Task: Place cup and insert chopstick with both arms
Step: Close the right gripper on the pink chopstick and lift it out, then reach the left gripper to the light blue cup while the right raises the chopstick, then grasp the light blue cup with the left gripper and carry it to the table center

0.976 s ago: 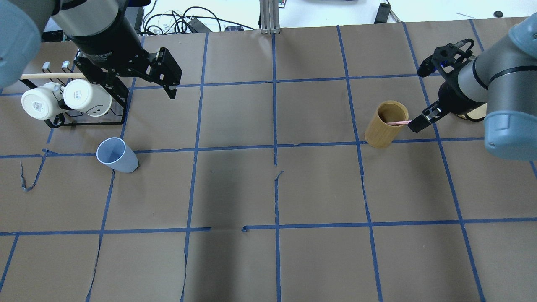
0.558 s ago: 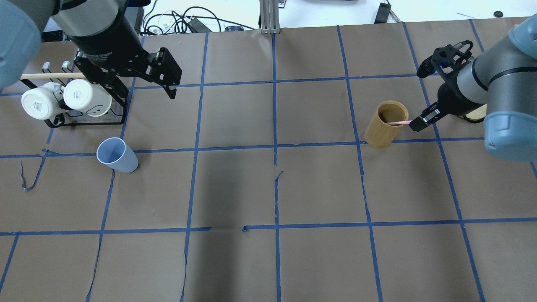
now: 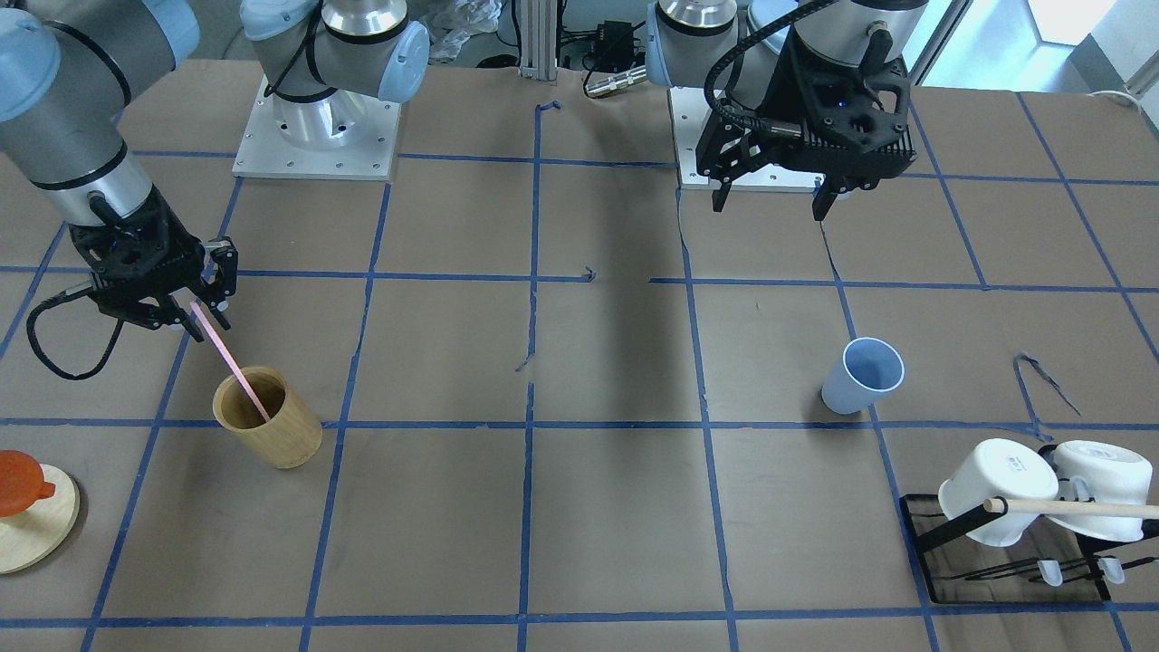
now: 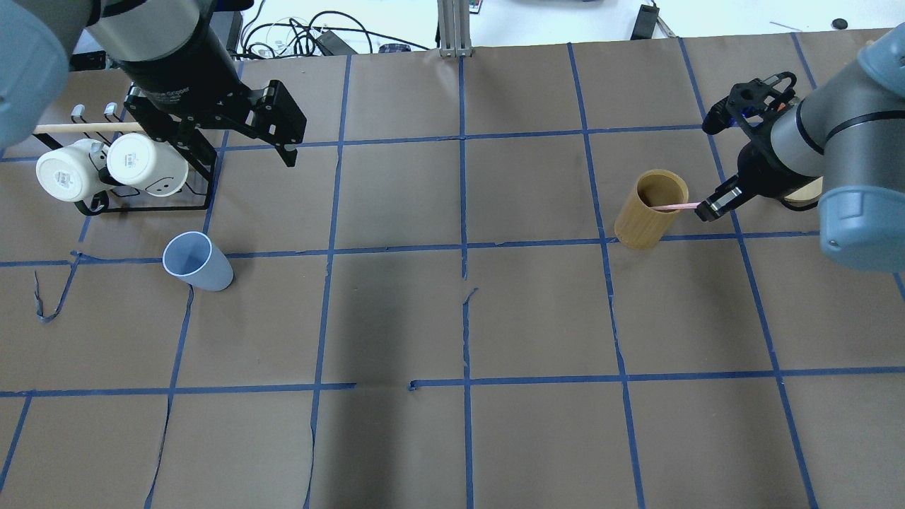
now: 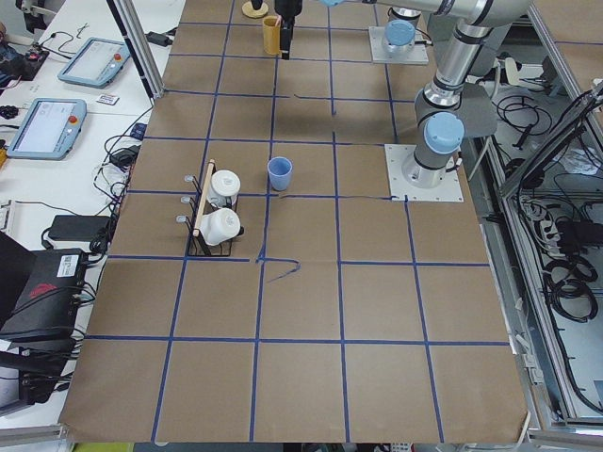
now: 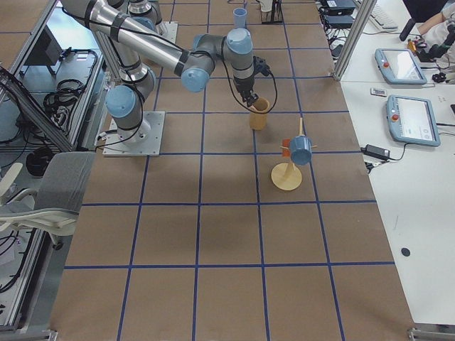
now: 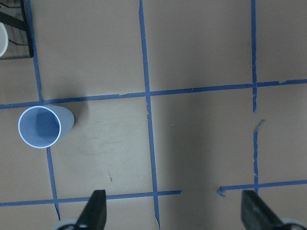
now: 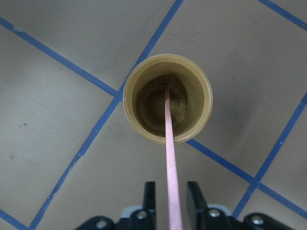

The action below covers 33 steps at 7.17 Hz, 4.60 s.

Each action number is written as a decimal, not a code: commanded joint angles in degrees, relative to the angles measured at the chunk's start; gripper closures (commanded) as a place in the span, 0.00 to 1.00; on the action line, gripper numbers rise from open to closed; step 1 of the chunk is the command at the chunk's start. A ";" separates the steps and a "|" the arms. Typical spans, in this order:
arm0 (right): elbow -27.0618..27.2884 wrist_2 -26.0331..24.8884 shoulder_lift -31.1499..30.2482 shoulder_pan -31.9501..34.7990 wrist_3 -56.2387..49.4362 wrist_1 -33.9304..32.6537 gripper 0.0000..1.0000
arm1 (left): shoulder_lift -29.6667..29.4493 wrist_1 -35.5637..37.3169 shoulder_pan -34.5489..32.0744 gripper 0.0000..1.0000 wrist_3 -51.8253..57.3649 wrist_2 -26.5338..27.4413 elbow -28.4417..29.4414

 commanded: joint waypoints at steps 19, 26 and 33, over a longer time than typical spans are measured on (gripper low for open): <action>-37.14 -6.37 4.89 19.49 34.28 36.03 1.00 | -7.21 37.42 19.25 0.07 28.91 0.62 -32.34; -36.44 -7.25 4.98 23.28 41.85 36.30 1.00 | -9.24 40.95 20.21 1.00 31.82 0.88 -31.73; -36.35 -9.89 5.16 23.28 40.54 35.77 1.00 | -9.41 35.69 2.35 1.00 -4.75 0.09 -22.08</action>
